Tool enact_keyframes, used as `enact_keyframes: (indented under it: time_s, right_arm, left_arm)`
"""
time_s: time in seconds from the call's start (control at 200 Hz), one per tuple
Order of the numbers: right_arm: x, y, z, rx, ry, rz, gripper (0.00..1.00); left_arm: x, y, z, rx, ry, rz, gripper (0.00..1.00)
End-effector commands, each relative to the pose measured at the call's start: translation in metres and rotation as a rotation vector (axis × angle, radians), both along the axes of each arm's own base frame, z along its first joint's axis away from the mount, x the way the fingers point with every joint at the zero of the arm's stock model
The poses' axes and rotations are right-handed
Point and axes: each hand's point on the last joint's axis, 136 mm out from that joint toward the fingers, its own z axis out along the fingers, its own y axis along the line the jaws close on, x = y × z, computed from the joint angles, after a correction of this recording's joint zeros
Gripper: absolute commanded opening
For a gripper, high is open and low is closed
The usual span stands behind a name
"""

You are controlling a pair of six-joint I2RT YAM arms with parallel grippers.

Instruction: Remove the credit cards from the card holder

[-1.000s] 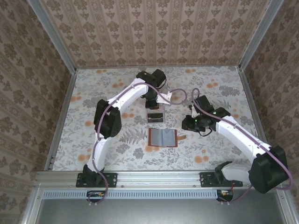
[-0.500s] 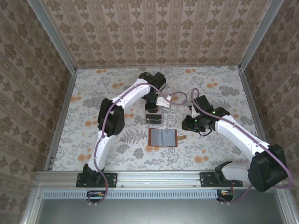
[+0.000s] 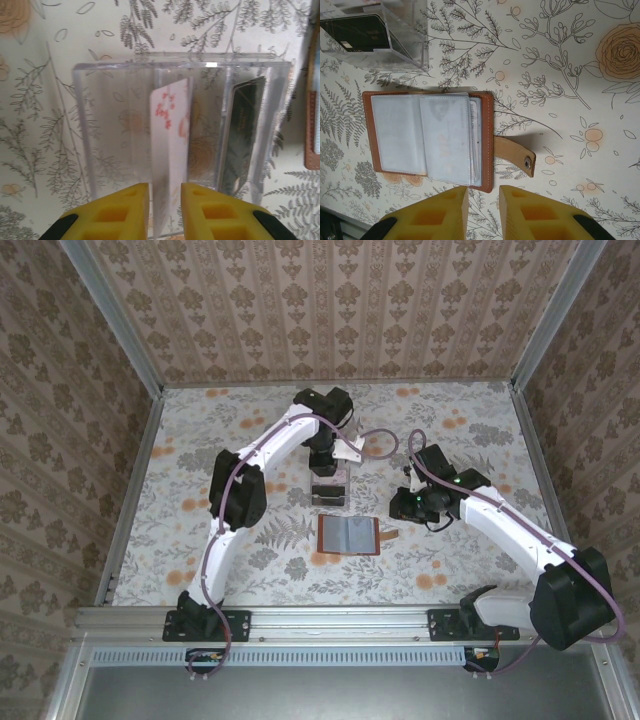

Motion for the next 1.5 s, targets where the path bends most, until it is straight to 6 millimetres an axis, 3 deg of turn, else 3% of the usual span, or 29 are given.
enact_keyframes:
  time_s: [0.0,0.27,0.655,0.765,1.015,1.23,1.495]
  right_arm:
    - [-0.002,-0.001,0.000,-0.001,0.010,0.007,0.25]
    - [-0.003,-0.001,-0.001,0.001,0.013,0.008,0.25]
    - [-0.004,0.002,-0.003,0.014,0.026,0.016,0.26]
    - [-0.004,0.002,-0.001,0.014,0.024,0.018,0.26]
    - [-0.004,0.002,0.000,0.018,0.019,0.017,0.26]
    - [-0.002,0.011,-0.009,0.057,0.044,0.029,0.26]
    - [0.002,0.026,-0.028,0.111,0.095,0.057,0.26]
  left_arm:
    - [0.014,0.000,0.020,-0.022,-0.086,0.018,0.24]
    - [0.024,-0.003,0.025,-0.060,-0.164,0.043,0.18]
    - [0.008,-0.001,-0.008,-0.001,-0.114,0.046,0.20]
    - [0.009,0.000,-0.007,-0.002,-0.121,0.060,0.21]
    - [0.019,-0.009,0.023,-0.066,-0.209,0.087,0.21]
    - [0.029,-0.022,0.061,-0.204,-0.283,0.288,0.21]
    - [0.004,-0.047,0.090,-0.424,-0.246,0.628,0.23]
